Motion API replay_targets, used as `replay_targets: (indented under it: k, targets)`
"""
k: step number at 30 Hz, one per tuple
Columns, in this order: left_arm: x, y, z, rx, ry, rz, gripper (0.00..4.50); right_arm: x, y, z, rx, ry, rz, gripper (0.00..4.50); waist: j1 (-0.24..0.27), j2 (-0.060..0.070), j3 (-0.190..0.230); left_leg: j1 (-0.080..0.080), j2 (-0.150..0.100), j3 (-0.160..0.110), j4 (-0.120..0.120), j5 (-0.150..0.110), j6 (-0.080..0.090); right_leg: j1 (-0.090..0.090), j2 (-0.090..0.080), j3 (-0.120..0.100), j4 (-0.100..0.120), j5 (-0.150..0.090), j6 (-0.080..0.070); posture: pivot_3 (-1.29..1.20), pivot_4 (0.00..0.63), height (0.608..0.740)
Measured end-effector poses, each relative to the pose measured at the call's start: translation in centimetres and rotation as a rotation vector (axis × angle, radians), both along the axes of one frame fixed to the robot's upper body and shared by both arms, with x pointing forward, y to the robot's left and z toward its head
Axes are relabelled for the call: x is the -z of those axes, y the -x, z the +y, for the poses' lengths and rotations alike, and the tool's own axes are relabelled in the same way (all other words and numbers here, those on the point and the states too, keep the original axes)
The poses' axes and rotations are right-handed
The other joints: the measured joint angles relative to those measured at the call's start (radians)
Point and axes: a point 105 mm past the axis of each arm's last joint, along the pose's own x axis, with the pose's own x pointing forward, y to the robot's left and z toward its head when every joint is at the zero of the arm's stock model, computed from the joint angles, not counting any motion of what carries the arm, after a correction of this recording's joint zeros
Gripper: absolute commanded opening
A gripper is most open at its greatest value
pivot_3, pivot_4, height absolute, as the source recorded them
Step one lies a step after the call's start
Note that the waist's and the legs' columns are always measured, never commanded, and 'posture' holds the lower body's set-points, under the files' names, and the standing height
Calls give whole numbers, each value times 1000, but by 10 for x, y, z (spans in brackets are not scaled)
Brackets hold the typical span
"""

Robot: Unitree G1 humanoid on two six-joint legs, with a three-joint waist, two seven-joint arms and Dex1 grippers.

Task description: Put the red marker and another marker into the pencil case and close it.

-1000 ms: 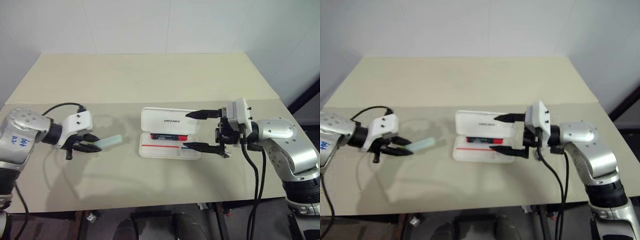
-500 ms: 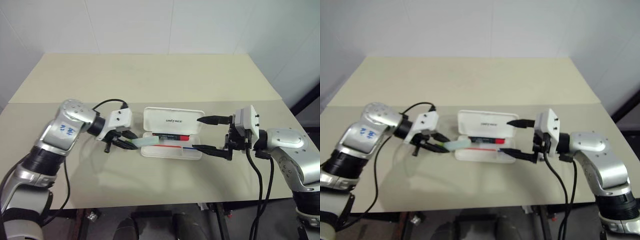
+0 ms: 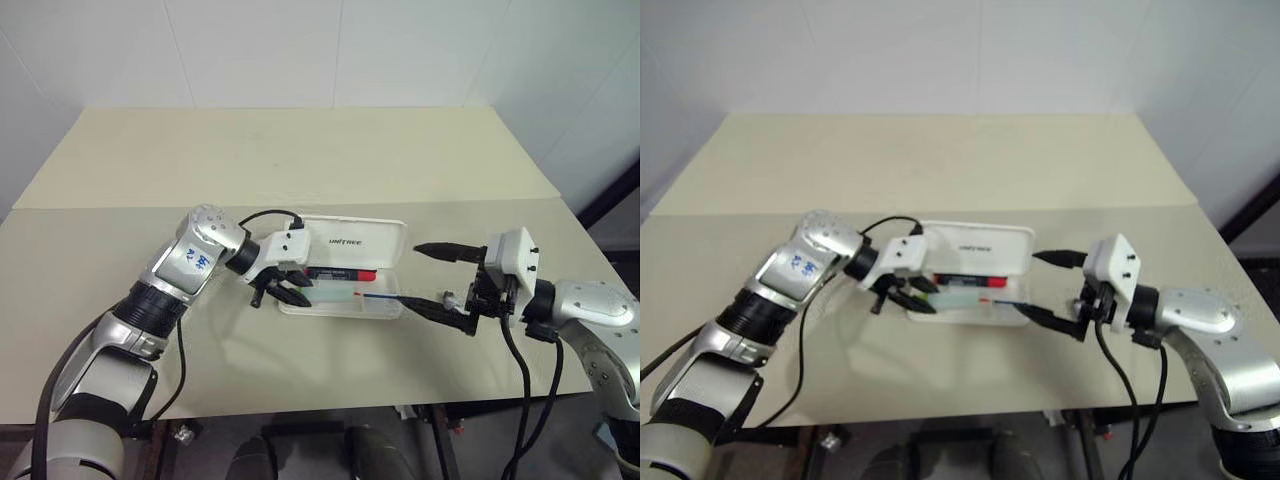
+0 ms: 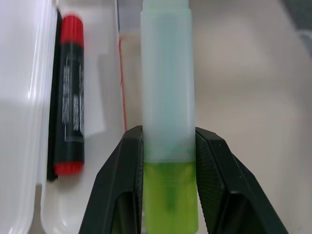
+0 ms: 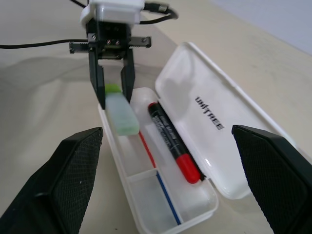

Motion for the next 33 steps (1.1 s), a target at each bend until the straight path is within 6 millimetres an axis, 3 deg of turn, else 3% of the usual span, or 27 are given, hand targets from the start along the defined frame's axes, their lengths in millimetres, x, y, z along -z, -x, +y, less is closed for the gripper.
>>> replay_targets:
  k: [4, 11, 19, 21, 24, 25, 28, 33]
  targets:
    - [1, -2, -1, 7, -3, 1, 1086, -3, 2, 3, -1, -6, -13, 4500, -1, 0, 0, 0, 0, 0, 0, 0, 0, 0, 0, 0, 0, 0, 0, 0, 150, 740]
    - [5, -3, -7, 10, 6, 26, 3393, -3, 1, 2, 15, -11, -17, 4500, 1, 0, 0, 0, 0, 0, 0, 0, 0, 0, 0, 0, -1, 0, 0, 0, 150, 740]
    - [-6, -2, -16, 15, 72, 31, 3393, -7, -1, 4, 11, -17, -30, 4500, 0, 0, 0, 0, 0, 0, 0, 0, 0, 0, 0, 0, -1, 0, 0, 0, 150, 740]
    - [-10, -1, -17, 20, 90, 26, 3716, -8, -3, 4, 10, -18, -34, 4500, 0, 0, 0, 0, 0, 0, 0, 0, 0, 0, 0, 0, -1, 0, 1, 0, 150, 740]
    - [-31, 6, -21, 71, 171, -22, 4468, -7, -6, 2, 23, -17, -11, 4500, 1, 0, 0, 0, 0, 0, -1, 0, 0, 0, 0, 0, -1, 0, 1, 0, 150, 740]
    - [-37, 7, -19, 78, 184, -42, 4468, -6, -6, 1, 28, -14, 6, 4500, 1, 0, 0, 0, 0, 0, -1, 0, 0, 0, 0, 0, -1, 0, 1, 0, 150, 740]
    - [-44, 9, -5, 82, 232, -82, 4468, -2, -7, -3, 44, 7, 96, 4500, -3, 0, 0, 0, 0, 0, -1, 0, 0, 0, 0, 0, -1, 0, 0, 0, 150, 740]
    - [-40, 22, 31, 101, 264, -50, 4468, -2, -8, -19, 133, 64, 186, 4500, 0, 0, 0, 0, 0, 0, 0, 0, 0, 0, 0, 0, -1, 0, 0, 0, 150, 740]
